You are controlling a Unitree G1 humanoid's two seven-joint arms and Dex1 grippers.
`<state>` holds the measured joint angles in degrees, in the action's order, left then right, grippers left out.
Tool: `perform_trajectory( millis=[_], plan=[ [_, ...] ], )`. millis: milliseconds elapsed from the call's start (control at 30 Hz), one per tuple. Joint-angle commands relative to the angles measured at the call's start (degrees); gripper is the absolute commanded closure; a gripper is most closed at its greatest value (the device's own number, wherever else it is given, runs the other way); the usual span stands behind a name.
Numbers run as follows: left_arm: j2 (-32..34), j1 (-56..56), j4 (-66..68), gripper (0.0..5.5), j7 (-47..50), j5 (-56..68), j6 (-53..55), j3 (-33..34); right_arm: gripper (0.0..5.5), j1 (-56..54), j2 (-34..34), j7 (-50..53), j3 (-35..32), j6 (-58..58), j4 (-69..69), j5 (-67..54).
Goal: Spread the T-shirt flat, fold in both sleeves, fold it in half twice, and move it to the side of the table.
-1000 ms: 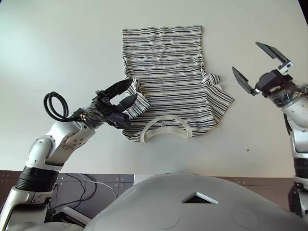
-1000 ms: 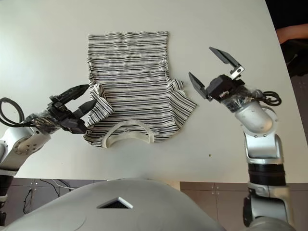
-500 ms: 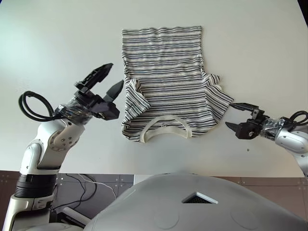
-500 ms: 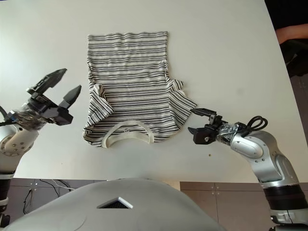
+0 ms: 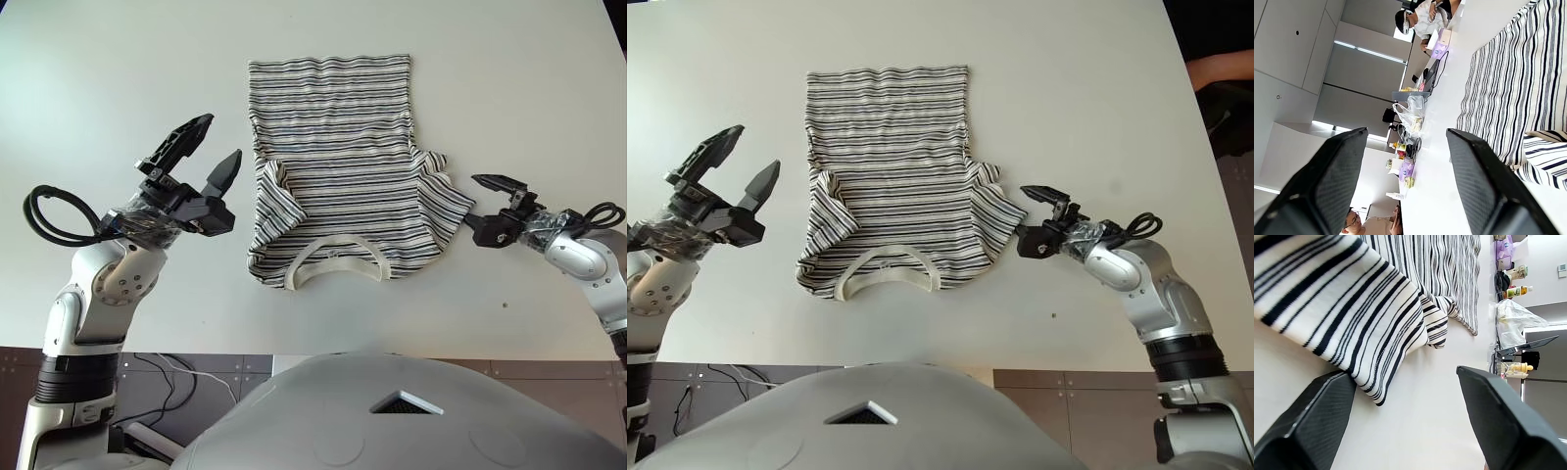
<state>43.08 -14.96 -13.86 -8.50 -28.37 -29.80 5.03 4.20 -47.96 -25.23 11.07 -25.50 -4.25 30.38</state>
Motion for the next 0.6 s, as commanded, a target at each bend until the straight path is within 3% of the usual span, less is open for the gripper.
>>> perform_trajectory(
  millis=[33,200,600],
  plan=[
    [-0.83,0.94,0.12,2.56,-0.61,-0.88,-0.16,-0.64,1.82,0.74,0.65,-0.67,2.76,0.87,-2.81,2.56],
    [-1.19,1.20,0.41,2.52,-0.18,-1.13,-0.39,-0.48,2.54,-0.48,-0.13,1.23,2.70,2.46,-5.58,3.59],
    [-2.05,1.38,-0.15,2.52,-0.86,-1.17,-0.67,-0.92,5.02,-1.88,0.21,1.69,5.20,1.53,-7.25,4.24]
  ],
)
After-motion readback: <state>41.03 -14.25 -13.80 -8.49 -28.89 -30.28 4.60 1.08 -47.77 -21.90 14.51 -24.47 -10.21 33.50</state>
